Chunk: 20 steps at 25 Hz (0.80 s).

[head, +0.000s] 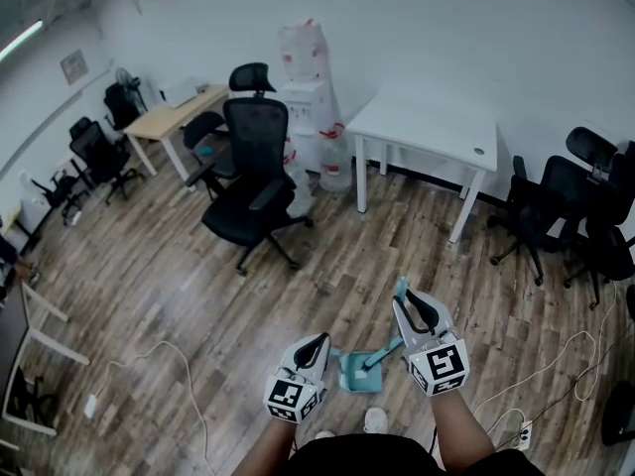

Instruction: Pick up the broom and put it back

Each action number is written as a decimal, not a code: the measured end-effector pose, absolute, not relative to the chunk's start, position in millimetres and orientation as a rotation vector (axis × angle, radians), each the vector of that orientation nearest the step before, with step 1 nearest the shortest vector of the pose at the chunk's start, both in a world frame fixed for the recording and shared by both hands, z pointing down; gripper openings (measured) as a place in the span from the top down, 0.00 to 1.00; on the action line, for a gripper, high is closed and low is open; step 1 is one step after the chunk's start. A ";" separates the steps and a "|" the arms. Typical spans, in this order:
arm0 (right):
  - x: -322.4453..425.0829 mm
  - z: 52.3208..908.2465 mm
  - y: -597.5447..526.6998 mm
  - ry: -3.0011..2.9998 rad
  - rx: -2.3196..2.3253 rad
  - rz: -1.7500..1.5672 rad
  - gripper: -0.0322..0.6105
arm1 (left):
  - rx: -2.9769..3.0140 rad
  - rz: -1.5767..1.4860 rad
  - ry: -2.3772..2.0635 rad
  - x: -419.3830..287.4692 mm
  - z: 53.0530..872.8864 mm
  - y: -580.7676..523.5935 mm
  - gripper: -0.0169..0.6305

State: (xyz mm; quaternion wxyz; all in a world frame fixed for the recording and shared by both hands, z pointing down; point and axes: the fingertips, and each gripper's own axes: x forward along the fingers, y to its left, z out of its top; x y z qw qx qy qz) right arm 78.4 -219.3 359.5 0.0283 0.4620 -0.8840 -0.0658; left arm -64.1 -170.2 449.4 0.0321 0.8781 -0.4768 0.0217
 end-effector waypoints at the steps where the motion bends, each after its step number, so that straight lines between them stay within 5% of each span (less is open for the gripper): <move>1: 78.9 363.7 -219.8 -2.722 1.420 -0.194 0.81 | 2.709 0.077 -1.474 -63.1 448.8 -168.5 0.94; 20: 90.0 434.6 -216.5 -2.611 1.302 -0.119 0.81 | 2.627 0.191 -1.497 -61.5 484.6 -164.4 0.95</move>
